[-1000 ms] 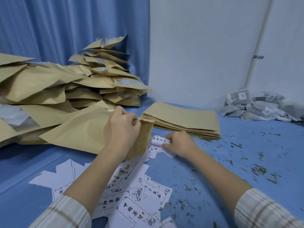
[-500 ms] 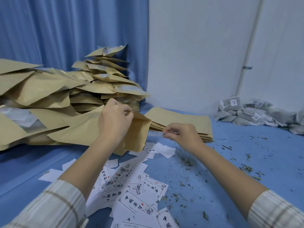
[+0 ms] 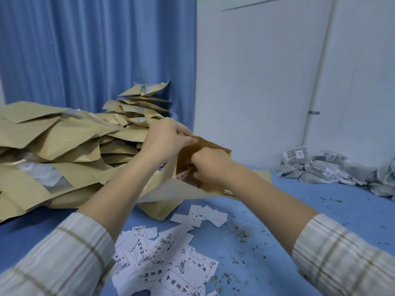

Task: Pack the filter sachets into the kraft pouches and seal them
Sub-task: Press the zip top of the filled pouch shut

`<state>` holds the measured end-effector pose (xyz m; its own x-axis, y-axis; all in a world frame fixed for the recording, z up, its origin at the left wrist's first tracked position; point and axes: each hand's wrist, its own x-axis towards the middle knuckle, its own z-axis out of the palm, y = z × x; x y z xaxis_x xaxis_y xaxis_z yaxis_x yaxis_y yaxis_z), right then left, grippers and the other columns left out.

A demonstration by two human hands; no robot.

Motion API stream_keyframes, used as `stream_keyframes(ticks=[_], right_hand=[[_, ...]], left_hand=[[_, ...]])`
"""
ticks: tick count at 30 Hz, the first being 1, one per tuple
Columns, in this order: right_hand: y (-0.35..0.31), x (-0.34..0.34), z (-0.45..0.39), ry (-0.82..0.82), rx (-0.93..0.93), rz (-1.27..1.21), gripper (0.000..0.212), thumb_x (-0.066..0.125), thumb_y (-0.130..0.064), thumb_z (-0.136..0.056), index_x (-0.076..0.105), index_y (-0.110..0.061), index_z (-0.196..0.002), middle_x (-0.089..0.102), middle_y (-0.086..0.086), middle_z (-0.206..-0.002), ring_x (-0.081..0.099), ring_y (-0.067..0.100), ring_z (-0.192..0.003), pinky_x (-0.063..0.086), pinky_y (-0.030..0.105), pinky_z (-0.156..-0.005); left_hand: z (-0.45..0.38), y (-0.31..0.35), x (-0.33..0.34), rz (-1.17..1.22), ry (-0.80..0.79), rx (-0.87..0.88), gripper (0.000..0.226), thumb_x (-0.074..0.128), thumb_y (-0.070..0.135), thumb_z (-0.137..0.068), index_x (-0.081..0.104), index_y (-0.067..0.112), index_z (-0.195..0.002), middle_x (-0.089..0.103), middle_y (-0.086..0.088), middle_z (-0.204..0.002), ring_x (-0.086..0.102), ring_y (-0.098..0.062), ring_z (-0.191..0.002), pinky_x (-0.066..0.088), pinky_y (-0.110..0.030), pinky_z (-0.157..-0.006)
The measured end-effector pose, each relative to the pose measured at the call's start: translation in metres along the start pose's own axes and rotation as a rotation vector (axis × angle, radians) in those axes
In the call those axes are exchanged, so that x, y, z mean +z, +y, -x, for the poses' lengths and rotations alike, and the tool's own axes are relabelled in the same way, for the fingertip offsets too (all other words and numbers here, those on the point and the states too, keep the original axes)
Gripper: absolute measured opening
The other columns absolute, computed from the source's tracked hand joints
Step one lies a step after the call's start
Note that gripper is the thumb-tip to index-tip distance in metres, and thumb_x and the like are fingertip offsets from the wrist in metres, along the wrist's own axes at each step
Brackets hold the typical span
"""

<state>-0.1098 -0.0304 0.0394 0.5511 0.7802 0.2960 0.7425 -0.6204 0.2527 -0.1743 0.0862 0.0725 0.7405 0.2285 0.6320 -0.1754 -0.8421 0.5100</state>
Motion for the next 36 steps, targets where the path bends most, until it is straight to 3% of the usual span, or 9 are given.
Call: stream_keyframes(ticks=[6,10,15,18,21,26,30,33,36], right_hand=[[0.028,-0.057,-0.005,-0.081,0.058,-0.026,0.023,0.060,-0.047,-0.078,0.050,-0.027,-0.083,0.046,-0.013,-0.069,0.044,0.007,-0.064,0.026,0.023,-0.048],[0.053,-0.078,-0.002,-0.206,0.236,-0.211,0.052,0.061,-0.050,-0.076,0.045,-0.027,-0.120,0.054,-0.006,-0.090,0.052,0.008,-0.072,0.042,0.025,-0.052],[0.071,-0.095,0.002,-0.251,0.318,-0.403,0.047,0.063,-0.056,-0.070,0.043,-0.039,-0.109,0.053,-0.010,-0.094,0.058,0.010,-0.078,0.044,0.019,-0.048],[0.074,-0.100,-0.002,-0.164,0.326,-0.391,0.036,0.061,-0.050,-0.076,0.048,-0.035,-0.106,0.052,-0.013,-0.086,0.056,0.008,-0.070,0.041,0.015,-0.041],[0.087,-0.105,-0.007,0.016,0.353,-0.276,0.043,0.058,-0.055,-0.080,0.061,-0.023,-0.107,0.062,-0.002,-0.095,0.060,0.016,-0.079,0.049,0.025,-0.060],[0.123,-0.120,0.024,0.179,0.222,-0.437,0.062,0.039,-0.079,-0.075,0.074,-0.028,-0.075,0.068,-0.017,-0.081,0.059,-0.003,-0.084,0.041,0.019,-0.073],[0.141,-0.105,0.047,0.147,0.139,-0.587,0.052,0.065,-0.076,-0.057,0.070,-0.026,-0.070,0.054,-0.021,-0.102,0.053,-0.001,-0.099,0.041,0.017,-0.085],[0.148,-0.087,0.052,0.112,0.129,-0.649,0.041,0.074,-0.062,-0.053,0.067,-0.023,-0.062,0.062,-0.021,-0.096,0.059,-0.002,-0.083,0.042,0.011,-0.073],[0.158,-0.070,0.057,0.182,0.178,-0.731,0.051,0.076,-0.058,-0.051,0.067,-0.010,-0.067,0.059,-0.012,-0.060,0.048,0.004,-0.059,0.035,0.016,-0.057]], left_hand=[[-0.026,0.021,-0.021,0.354,-0.155,-0.038,0.024,0.071,0.044,-0.079,0.076,0.026,-0.094,0.073,0.004,-0.093,0.067,-0.017,-0.088,0.055,-0.033,-0.081],[-0.030,0.022,-0.020,0.674,-0.429,0.016,0.042,0.068,0.055,-0.076,0.063,0.036,-0.113,0.063,0.011,-0.120,0.064,-0.007,-0.102,0.051,-0.025,-0.084],[-0.012,0.011,0.009,0.677,-0.435,0.162,0.100,0.085,0.035,-0.058,0.032,0.036,-0.143,0.039,0.032,-0.137,0.044,0.020,-0.115,0.044,-0.008,-0.088],[-0.012,0.019,0.025,0.682,-0.167,0.164,0.059,0.072,0.028,-0.079,0.051,0.027,-0.133,0.057,0.018,-0.129,0.052,0.007,-0.115,0.044,-0.019,-0.096],[-0.021,0.020,0.027,0.732,-0.075,0.131,0.029,0.057,0.019,-0.093,0.063,0.017,-0.121,0.069,0.007,-0.109,0.062,0.005,-0.095,0.046,-0.012,-0.081],[-0.032,-0.001,0.021,0.865,-0.059,0.028,0.023,0.052,0.026,-0.095,0.068,0.025,-0.112,0.072,0.001,-0.105,0.066,-0.011,-0.096,0.051,-0.022,-0.078],[-0.031,-0.016,0.023,0.939,-0.076,-0.008,0.022,0.054,0.033,-0.089,0.071,0.031,-0.104,0.071,0.003,-0.106,0.066,-0.011,-0.098,0.053,-0.022,-0.078],[-0.027,-0.020,0.031,0.973,-0.059,-0.030,0.020,0.054,0.026,-0.090,0.071,0.027,-0.102,0.073,0.005,-0.099,0.066,-0.007,-0.092,0.051,-0.016,-0.073],[-0.024,-0.026,0.034,0.948,0.042,-0.063,0.019,0.053,0.018,-0.093,0.069,0.023,-0.104,0.072,0.016,-0.092,0.064,0.004,-0.088,0.047,-0.009,-0.072]])
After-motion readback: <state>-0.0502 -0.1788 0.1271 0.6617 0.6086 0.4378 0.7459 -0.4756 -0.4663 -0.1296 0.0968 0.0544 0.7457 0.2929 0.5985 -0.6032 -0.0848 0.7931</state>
